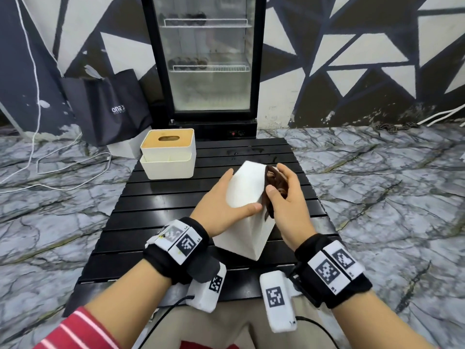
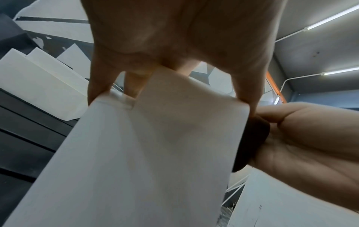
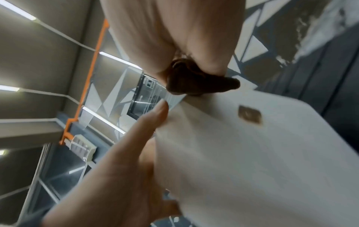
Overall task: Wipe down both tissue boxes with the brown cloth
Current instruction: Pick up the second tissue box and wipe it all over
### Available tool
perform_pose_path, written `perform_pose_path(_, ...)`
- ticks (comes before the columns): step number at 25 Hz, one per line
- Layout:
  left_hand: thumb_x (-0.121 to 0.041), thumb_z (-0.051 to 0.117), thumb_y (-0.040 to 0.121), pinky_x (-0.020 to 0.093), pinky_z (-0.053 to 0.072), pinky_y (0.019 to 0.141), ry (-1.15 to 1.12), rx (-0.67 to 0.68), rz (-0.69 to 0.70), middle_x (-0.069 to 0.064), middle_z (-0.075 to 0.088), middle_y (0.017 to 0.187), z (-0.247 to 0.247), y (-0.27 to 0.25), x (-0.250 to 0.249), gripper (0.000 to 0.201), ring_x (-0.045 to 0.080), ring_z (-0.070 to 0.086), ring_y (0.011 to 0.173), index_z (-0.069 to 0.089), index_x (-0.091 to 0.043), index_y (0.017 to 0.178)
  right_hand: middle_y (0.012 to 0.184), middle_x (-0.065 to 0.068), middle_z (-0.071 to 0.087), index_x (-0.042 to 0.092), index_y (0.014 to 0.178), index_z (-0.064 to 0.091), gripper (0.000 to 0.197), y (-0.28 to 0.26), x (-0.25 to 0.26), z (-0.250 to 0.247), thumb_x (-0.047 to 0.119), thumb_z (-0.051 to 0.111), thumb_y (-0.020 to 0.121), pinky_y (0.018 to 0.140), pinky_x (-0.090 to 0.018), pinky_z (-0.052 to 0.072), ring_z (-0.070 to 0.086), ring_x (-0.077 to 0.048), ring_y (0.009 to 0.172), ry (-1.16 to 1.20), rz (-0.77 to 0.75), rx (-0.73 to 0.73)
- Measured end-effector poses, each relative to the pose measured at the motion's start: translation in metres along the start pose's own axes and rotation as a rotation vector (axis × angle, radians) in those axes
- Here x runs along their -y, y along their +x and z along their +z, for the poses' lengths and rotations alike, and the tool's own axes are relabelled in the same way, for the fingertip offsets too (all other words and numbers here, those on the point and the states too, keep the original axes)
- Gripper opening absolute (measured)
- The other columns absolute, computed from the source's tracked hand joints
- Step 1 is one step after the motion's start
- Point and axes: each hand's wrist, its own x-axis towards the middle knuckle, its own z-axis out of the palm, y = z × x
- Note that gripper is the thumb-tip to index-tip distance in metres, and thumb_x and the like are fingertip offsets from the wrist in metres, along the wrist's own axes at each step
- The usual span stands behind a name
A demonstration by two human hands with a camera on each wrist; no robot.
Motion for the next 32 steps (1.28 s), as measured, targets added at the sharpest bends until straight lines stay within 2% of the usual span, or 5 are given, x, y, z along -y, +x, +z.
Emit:
perform_pose_path(3, -0.050, 0.077, 0.068, 0.024, 0.028, 0.105, 0.074, 0.045, -0.006, -0.013, 0.028, 0.151, 0.003, -0.002, 0.004, 0.105, 0.010, 0.033, 0.135, 0.012, -0.028, 0.149, 0.122, 0.001, 0.049, 0.024, 0.124, 0.045, 0.041, 0.006, 0.010, -0.013, 0.006, 0.052, 0.087, 0.082, -0.005, 0.039, 0.049, 0.008, 0.097, -0.284, -0.161, 0.030)
perform_pose_path(6, -0.047, 0.081, 0.063, 0.016, 0.028, 0.095, 0.066, 0.000, 0.013, -0.017, 0.038, 0.138, 0.007, -0.009, 0.006, 0.100, 0.000, 0.038, 0.121, 0.026, -0.028, 0.144, 0.123, 0.001, 0.049, 0.020, 0.117, 0.052, 0.039, 0.013, 0.013, -0.015, 0.002, 0.056, 0.083, 0.087, 0.003, 0.028, 0.045, 0.003, 0.105, -0.508, -0.288, 0.136)
perform_pose_path(12, -0.030, 0.085, 0.063, -0.001, 0.037, 0.073, -0.106, -0.070, 0.036, -0.034, 0.050, 0.094, 0.009, -0.020, 0.005, 0.054, -0.025, 0.047, 0.087, 0.042, -0.051, 0.089, 0.120, 0.006, 0.053, 0.020, 0.118, 0.056, 0.035, 0.009, 0.004, 0.003, 0.012, 0.058, 0.084, 0.093, -0.013, 0.025, 0.041, -0.010, 0.115, -0.747, -0.360, 0.314)
perform_pose_path(21, -0.036, 0.084, 0.063, 0.009, 0.035, 0.087, -0.080, -0.068, 0.045, -0.035, 0.042, 0.106, 0.009, -0.017, 0.012, 0.068, -0.008, 0.045, 0.101, 0.036, -0.052, 0.109, 0.119, 0.004, 0.054, 0.021, 0.116, 0.056, 0.030, 0.037, 0.001, -0.002, 0.014, 0.052, 0.088, 0.097, -0.031, 0.036, 0.044, -0.017, 0.113, -0.835, -0.352, 0.335)
perform_pose_path(32, -0.066, 0.068, 0.045, 0.021, 0.021, 0.111, 0.085, 0.192, 0.071, -0.021, 0.027, 0.143, -0.021, 0.001, 0.031, 0.107, -0.002, 0.025, 0.133, 0.032, -0.034, 0.140, 0.121, -0.004, 0.053, 0.016, 0.118, 0.056, 0.028, 0.070, 0.004, -0.024, 0.013, 0.053, 0.090, 0.091, -0.019, 0.032, 0.047, -0.020, 0.113, -0.777, -0.185, 0.197)
